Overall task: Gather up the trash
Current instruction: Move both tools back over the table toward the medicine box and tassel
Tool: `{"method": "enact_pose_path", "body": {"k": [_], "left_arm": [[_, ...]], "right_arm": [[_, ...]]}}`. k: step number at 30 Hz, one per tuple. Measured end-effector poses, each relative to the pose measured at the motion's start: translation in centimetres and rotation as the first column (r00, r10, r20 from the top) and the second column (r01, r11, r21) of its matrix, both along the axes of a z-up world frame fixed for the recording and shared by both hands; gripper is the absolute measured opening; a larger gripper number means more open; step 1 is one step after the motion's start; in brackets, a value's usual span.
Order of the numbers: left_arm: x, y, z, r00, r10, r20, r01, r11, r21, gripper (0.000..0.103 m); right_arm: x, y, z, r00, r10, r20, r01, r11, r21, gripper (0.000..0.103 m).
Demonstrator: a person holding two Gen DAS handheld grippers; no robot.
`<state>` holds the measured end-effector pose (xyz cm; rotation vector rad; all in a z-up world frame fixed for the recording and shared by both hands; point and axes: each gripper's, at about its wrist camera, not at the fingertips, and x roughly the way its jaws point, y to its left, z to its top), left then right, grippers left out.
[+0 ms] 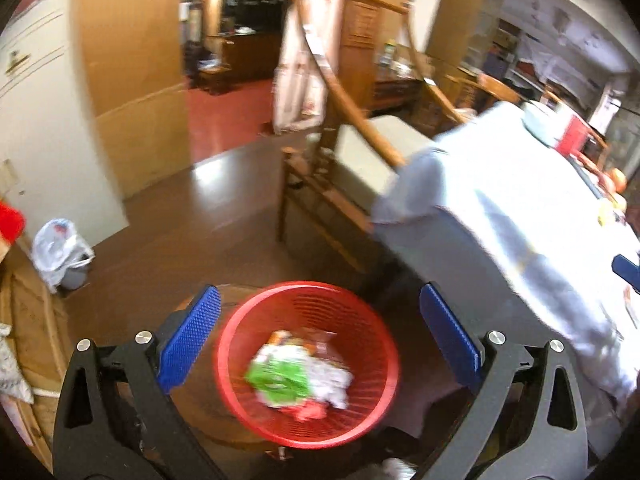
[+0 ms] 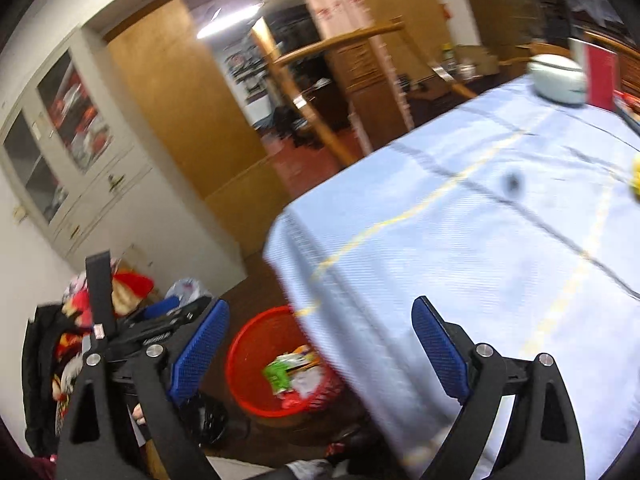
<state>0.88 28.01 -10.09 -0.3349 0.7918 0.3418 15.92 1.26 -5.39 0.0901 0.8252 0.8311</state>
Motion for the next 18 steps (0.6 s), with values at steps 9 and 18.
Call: {"method": "enact_pose_path", "body": {"k": [9, 18], "left_arm": [[3.9, -8.8, 2.5, 0.986, -0.167, -0.002, 0.167, 0.985, 0.053, 0.096], [7.2, -16.2, 3.3, 0.956, -0.292, -0.021, 0.293, 0.951, 0.101, 0.096]], "right_arm": [[1.2, -11.3, 0.2, 0.984, -0.177, -0.016, 0.178, 0.981, 0.079, 0.093], [0.9, -19.9, 0.3, 0.959, -0.282, -0.004, 0.281, 0.958, 0.062, 0.095]]}}
